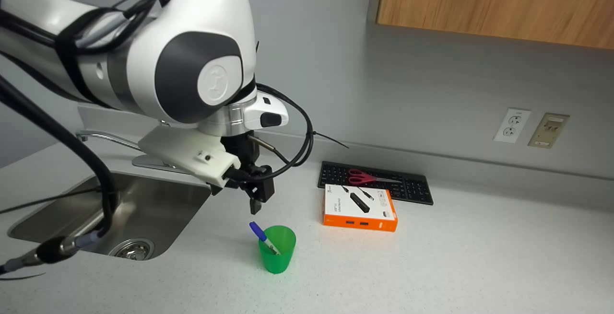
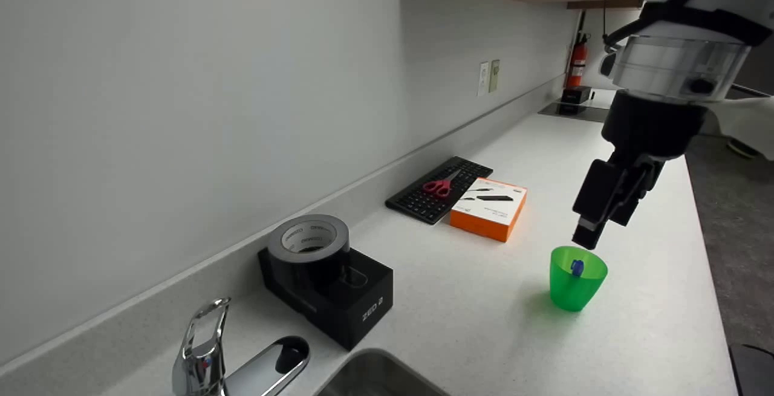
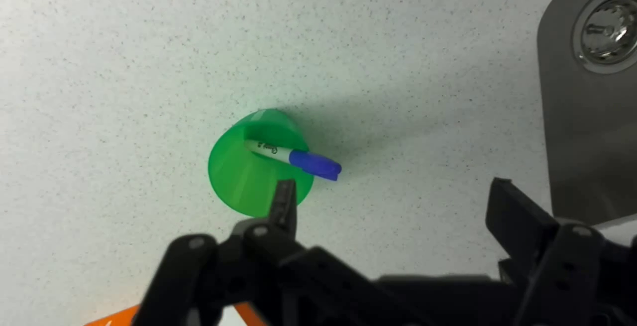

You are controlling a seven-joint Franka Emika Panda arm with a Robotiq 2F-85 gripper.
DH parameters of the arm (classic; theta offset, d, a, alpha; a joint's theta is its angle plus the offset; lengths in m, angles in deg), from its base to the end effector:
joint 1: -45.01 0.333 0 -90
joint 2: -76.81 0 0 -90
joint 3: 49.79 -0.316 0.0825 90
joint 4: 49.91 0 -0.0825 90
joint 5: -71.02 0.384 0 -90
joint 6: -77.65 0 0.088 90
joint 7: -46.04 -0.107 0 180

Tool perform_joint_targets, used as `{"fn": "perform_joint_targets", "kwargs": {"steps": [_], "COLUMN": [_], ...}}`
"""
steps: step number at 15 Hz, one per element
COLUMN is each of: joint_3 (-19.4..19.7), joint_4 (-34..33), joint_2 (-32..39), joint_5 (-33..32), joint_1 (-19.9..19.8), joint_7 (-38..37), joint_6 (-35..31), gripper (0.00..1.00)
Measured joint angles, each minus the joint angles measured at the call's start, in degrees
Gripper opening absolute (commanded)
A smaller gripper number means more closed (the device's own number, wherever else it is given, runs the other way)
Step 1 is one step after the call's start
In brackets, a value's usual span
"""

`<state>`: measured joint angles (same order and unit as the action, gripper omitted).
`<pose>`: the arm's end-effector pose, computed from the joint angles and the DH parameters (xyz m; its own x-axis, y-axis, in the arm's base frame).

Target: Take the sharpie from the green cup and put it on the counter top

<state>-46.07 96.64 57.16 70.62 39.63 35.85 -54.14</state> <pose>0.4196 -0.0671 0.3943 0.9428 -0.3236 0.0804 -0.3221 -0.9462 -0.0310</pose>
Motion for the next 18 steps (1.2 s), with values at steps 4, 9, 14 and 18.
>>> {"fn": "perform_joint_targets", "kwargs": {"steps": [4, 9, 14, 18], "joint_3": [-2.07, -3.24, -3.19, -3.07], "joint_4": [2.21, 2.95, 2.89, 2.77], "joint_2": [2.34, 6.35, 9.38, 10.92], "joint_5": [-5.40, -11.95, -14.22, -14.65], "joint_1": [-1.43, -3.12, -3.52, -3.53], "joint_7": [-5.89, -13.10, -17.20, -19.46], "joint_6": [-4.26, -6.87, -8.17, -11.15], "gripper": [1.00, 1.00, 0.59, 0.27]}}
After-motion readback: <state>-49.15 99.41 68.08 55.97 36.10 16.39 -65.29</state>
